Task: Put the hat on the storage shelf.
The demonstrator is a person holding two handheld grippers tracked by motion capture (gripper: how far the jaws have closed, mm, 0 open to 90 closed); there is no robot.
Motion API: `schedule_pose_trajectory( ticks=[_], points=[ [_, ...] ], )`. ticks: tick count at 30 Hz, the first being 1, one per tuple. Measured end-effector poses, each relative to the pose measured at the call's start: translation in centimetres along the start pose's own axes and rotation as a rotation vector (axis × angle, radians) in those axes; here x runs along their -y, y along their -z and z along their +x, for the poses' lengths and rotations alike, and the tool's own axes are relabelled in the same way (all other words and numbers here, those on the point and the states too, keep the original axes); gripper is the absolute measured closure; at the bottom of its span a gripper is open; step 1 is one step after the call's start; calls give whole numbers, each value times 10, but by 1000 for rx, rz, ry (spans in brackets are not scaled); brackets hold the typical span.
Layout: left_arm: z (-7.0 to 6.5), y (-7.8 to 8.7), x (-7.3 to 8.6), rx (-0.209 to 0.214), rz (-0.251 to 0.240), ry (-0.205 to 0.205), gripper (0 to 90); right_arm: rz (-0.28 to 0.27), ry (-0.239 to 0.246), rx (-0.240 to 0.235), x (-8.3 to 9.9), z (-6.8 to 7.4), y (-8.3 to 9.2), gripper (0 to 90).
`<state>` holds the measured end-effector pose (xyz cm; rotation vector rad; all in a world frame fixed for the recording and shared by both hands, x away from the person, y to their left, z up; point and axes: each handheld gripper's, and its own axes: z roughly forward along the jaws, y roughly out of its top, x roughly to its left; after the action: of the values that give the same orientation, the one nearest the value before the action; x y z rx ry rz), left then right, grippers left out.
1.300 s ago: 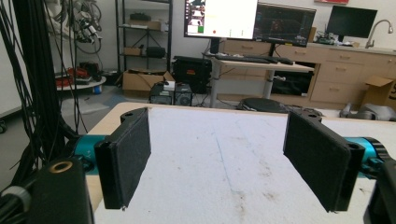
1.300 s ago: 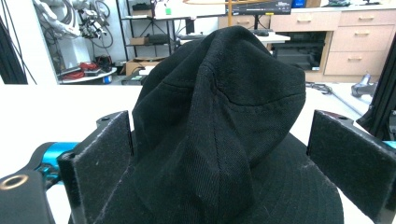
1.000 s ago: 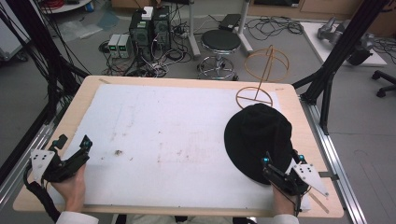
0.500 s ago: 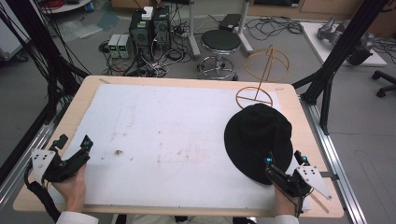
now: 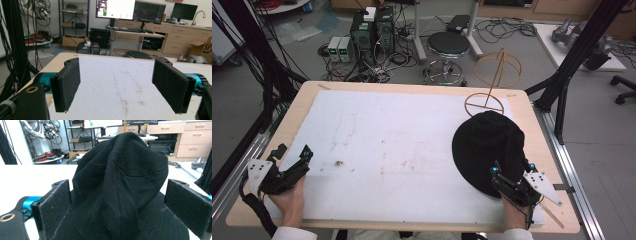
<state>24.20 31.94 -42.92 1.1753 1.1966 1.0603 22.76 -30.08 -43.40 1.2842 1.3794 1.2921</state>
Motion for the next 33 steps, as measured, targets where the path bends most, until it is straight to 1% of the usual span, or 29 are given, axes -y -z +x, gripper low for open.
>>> schedule_pose_trajectory(
  ticks=[4, 14, 17, 21, 25, 27, 31, 32, 33],
  points=[
    [1, 0, 0, 0, 0, 5, 229, 0, 16, 0, 0, 1, -2, 63],
    [1, -1, 1, 5, 2, 12, 229, 10, 25, 0, -1, 0, -8, 63],
    [2, -2, 1, 10, 7, 16, 229, 19, 35, -3, -1, 1, -14, 63],
    [3, -2, 1, 10, 8, 19, 229, 28, 57, 1, -1, 2, -19, 63],
    [4, -1, 1, 10, 12, 24, 229, 33, 60, 7, -1, 3, -21, 63],
    [5, -1, 1, 9, 10, 28, 229, 33, 70, 13, -1, 3, -22, 63],
    [5, -1, 1, 9, 11, 28, 229, 43, 69, 20, -1, 4, -24, 63],
    [5, -1, 1, 9, 11, 29, 229, 43, 82, 23, -1, 3, -24, 64],
    [5, -1, 2, 9, 11, 30, 229, 48, 75, 26, -1, 4, -24, 64]
  ],
)
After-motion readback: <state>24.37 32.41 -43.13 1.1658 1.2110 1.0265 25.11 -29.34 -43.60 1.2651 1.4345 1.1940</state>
